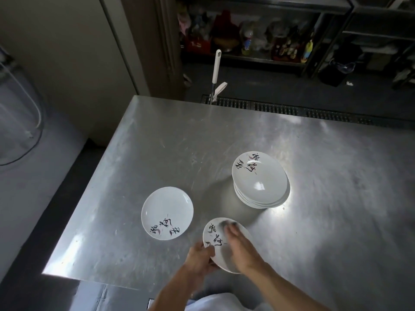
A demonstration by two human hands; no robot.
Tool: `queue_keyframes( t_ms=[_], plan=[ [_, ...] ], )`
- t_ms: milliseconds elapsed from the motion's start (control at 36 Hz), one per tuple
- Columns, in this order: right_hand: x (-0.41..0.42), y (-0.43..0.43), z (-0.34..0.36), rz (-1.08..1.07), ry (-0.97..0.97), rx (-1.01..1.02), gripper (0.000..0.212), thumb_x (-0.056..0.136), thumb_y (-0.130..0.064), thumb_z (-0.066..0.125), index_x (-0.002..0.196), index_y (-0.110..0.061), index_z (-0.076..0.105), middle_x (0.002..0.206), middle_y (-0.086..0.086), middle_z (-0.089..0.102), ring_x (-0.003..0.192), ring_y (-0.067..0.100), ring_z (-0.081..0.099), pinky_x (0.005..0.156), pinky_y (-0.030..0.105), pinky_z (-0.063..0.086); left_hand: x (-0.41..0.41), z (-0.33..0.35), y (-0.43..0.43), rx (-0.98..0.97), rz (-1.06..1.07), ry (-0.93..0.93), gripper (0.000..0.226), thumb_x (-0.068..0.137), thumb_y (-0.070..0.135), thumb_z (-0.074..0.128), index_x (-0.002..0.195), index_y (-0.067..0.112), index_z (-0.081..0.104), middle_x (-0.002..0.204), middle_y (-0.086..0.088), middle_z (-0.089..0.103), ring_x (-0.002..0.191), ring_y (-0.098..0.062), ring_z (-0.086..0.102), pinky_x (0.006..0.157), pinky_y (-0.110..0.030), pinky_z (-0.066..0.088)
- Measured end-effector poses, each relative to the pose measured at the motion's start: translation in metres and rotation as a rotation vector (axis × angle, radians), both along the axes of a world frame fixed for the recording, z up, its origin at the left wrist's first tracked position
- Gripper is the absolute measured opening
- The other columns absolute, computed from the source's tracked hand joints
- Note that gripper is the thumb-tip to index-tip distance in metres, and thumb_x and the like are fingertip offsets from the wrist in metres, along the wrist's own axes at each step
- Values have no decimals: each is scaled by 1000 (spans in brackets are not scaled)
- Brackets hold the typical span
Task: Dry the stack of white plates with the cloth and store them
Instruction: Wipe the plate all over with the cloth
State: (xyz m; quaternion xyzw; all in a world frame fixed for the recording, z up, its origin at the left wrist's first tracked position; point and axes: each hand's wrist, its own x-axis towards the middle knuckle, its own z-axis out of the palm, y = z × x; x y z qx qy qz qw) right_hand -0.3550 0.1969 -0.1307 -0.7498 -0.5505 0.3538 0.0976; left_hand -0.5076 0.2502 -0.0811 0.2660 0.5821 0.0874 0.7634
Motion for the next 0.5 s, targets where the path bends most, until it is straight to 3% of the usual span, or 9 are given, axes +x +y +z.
queue_keyframes(
  t_ms=[83, 139, 222, 333, 417, 472, 500],
  plan=[
    [3, -1, -1, -58, -87, 5, 71, 92, 0, 39, 157, -13, 16, 164, 8, 14, 152, 20, 13, 117, 17, 6, 1, -4, 2, 2, -11, 7, 36, 84, -13, 44, 111, -4, 66, 106, -28, 73, 88, -36, 68, 89, -57, 57],
    [0, -5, -2, 90, 5, -5, 78, 91, 4, 43, 160, -14, 13, 168, 3, 4, 154, 14, 4, 121, 20, 2, 0, -2, 2, 9, -42, 4, 34, 85, -12, 45, 108, -4, 67, 100, -26, 74, 87, -36, 68, 89, -58, 57],
    [5, -12, -2, 213, 120, -12, 76, 92, 7, 44, 160, -15, 18, 168, -5, 6, 152, 6, -2, 119, 18, 0, -3, -1, -2, -2, -64, -5, 32, 87, -12, 44, 109, -5, 67, 94, -22, 70, 84, -34, 67, 82, -51, 59],
    [15, -13, -8, -9, -23, -45, 76, 94, 6, 38, 161, -13, 5, 167, -1, -6, 155, 20, -3, 112, 9, -13, 1, -2, -8, -74, 56, -29, 38, 85, -20, 38, 115, -14, 62, 91, -23, 72, 77, -35, 68, 62, -43, 60],
    [8, -6, 1, -80, -57, -77, 82, 91, 2, 44, 160, -16, 4, 167, 3, -2, 155, 18, 7, 121, 19, 4, 5, -3, -6, -94, 217, -55, 42, 84, -25, 32, 112, -10, 59, 86, -24, 73, 73, -36, 69, 57, -45, 61],
    [0, -3, 6, -61, -17, -99, 83, 89, 3, 45, 161, -18, 9, 168, 0, 0, 152, 17, 22, 120, 23, 19, 5, -2, -3, -74, 218, -47, 37, 86, -20, 37, 120, -10, 49, 104, -36, 66, 84, -41, 66, 69, -51, 59],
    [-5, -3, 7, -35, 12, -88, 81, 90, 4, 45, 161, -18, 12, 168, -4, 1, 152, 16, 23, 121, 23, 19, 4, 1, -2, -74, 198, -34, 35, 88, -13, 44, 123, -11, 47, 112, -41, 62, 88, -42, 64, 75, -53, 55]
  ],
)
